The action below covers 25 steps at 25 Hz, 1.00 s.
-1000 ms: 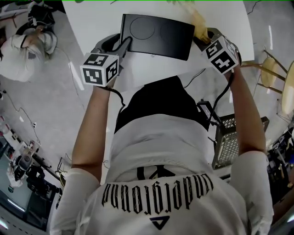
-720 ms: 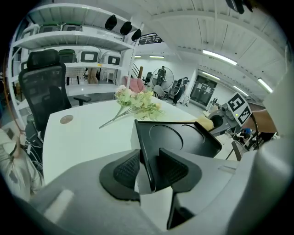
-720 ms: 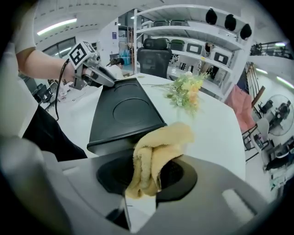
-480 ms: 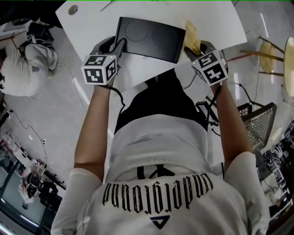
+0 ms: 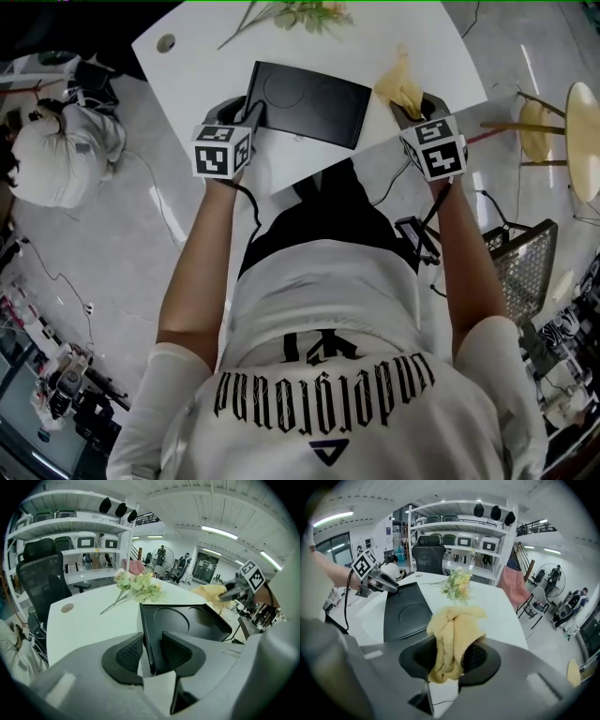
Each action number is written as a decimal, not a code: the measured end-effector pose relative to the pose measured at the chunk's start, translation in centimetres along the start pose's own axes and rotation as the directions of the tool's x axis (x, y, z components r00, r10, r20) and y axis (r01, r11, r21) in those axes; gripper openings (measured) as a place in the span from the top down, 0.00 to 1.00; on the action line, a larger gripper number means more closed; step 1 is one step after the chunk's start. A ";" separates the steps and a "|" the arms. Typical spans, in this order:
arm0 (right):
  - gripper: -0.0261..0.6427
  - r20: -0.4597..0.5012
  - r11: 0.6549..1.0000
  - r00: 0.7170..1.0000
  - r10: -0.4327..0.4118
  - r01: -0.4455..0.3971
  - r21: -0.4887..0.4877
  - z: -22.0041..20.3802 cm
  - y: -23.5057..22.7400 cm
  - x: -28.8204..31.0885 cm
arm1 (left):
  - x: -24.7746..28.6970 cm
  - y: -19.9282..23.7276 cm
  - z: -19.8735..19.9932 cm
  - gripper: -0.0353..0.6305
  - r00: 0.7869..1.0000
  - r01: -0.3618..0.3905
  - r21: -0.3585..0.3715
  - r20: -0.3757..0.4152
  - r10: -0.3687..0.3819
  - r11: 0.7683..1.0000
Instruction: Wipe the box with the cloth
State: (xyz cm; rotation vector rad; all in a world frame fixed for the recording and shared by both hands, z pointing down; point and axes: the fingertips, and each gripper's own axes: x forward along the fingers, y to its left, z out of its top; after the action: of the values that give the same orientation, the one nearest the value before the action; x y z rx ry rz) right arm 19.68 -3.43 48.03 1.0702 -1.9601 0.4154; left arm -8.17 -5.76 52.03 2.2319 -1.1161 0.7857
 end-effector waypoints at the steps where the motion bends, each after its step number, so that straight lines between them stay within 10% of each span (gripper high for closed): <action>1: 0.79 0.015 1.000 1.000 -0.010 0.010 -0.004 1.0 -0.4 -0.6 | 0.0 0.0 0.0 0.73 1.000 -0.002 0.010 -0.004 0.002 1.000; 13: 0.79 0.209 0.994 0.975 -0.070 0.084 -0.063 12.2 -1.8 -8.4 | -6.3 1.5 6.6 0.72 0.990 -0.059 0.041 0.134 0.053 0.997; 25: 0.79 0.366 0.993 0.929 -0.051 0.085 -0.079 18.1 1.1 -15.7 | -18.2 -0.7 15.9 0.81 0.912 -0.114 0.055 0.401 0.082 0.992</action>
State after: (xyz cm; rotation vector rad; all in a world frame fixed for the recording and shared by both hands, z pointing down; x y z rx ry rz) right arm 13.79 -5.67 24.91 1.2169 -2.2318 0.0867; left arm -12.35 -6.41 28.27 2.4883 -1.4157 0.4221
